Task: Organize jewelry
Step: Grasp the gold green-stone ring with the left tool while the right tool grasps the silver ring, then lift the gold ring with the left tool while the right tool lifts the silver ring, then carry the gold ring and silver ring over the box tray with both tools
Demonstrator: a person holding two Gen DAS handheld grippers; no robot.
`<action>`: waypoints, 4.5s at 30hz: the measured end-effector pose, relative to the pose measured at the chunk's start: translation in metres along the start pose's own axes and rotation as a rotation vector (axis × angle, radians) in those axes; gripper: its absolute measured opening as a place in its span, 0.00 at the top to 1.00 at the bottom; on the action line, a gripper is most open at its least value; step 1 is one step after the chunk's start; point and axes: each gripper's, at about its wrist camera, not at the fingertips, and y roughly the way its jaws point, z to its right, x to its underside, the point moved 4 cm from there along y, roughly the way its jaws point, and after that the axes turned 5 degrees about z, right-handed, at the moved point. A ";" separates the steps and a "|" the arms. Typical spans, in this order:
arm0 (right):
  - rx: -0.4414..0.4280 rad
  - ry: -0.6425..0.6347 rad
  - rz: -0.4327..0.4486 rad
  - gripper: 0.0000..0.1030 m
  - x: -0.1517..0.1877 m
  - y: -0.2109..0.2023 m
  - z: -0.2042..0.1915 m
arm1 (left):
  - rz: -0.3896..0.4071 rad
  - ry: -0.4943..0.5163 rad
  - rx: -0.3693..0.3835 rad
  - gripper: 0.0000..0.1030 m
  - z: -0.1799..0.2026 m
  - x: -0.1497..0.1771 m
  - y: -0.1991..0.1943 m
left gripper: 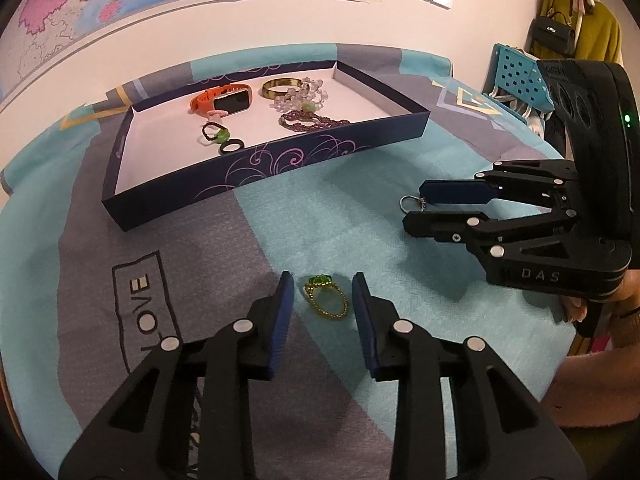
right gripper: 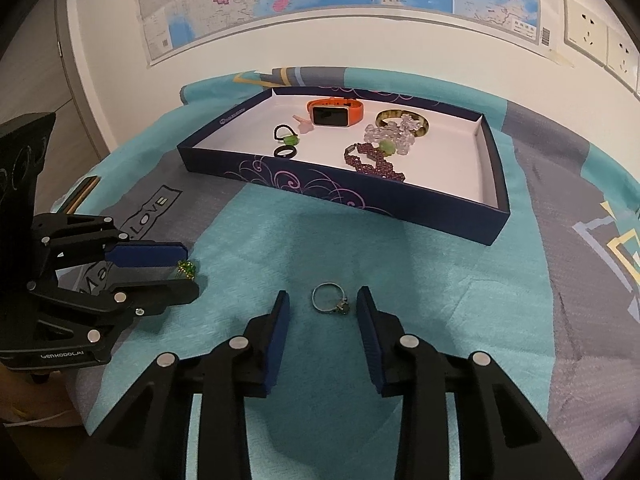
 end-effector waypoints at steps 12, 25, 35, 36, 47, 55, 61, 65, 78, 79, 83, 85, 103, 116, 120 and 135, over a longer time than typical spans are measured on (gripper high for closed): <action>-0.012 0.000 -0.003 0.96 -0.002 0.000 0.000 | 0.003 -0.025 -0.009 0.87 -0.006 0.001 -0.002; -0.024 -0.003 -0.021 0.75 -0.009 0.007 -0.007 | 0.003 -0.042 0.013 0.85 -0.009 0.001 -0.001; 0.000 -0.029 -0.026 0.85 -0.010 0.010 -0.009 | 0.003 -0.043 0.010 0.86 -0.009 0.001 -0.001; -0.001 -0.031 -0.024 0.85 -0.010 0.010 -0.009 | 0.003 -0.043 0.010 0.86 -0.009 0.001 -0.001; -0.062 0.018 0.011 0.85 -0.008 -0.003 -0.005 | 0.009 -0.053 0.016 0.89 -0.011 0.000 -0.003; -0.076 0.023 0.023 0.85 -0.010 -0.007 -0.007 | 0.003 -0.052 0.014 0.85 -0.012 -0.001 -0.002; -0.083 0.026 0.020 0.85 -0.010 -0.005 -0.006 | 0.009 -0.026 0.003 0.76 -0.009 -0.009 0.001; -0.084 0.031 0.018 0.85 -0.009 -0.005 -0.004 | -0.006 -0.011 0.006 0.77 -0.006 -0.010 0.008; -0.103 0.044 0.033 0.85 -0.011 -0.005 -0.001 | 0.001 -0.034 0.002 0.86 -0.008 -0.008 0.006; -0.105 0.045 0.035 0.85 -0.011 -0.006 -0.001 | 0.004 -0.039 0.004 0.86 -0.009 -0.008 0.005; -0.111 0.053 0.045 0.85 -0.014 -0.007 0.000 | 0.017 -0.051 0.000 0.86 -0.010 -0.011 0.000; -0.116 0.057 0.051 0.85 -0.015 -0.009 0.000 | 0.023 -0.058 -0.002 0.86 -0.011 -0.012 -0.002; -0.131 0.047 0.098 0.85 -0.030 -0.019 -0.003 | 0.074 -0.094 -0.017 0.86 -0.019 -0.024 -0.019; -0.126 0.034 0.136 0.85 -0.045 -0.023 0.000 | 0.113 -0.107 -0.029 0.86 -0.029 -0.041 -0.027; -0.121 0.026 0.149 0.85 -0.052 -0.024 0.001 | 0.123 -0.109 -0.034 0.86 -0.031 -0.046 -0.026; -0.105 0.018 0.183 0.85 -0.074 -0.022 0.011 | 0.151 -0.129 -0.047 0.86 -0.044 -0.066 -0.021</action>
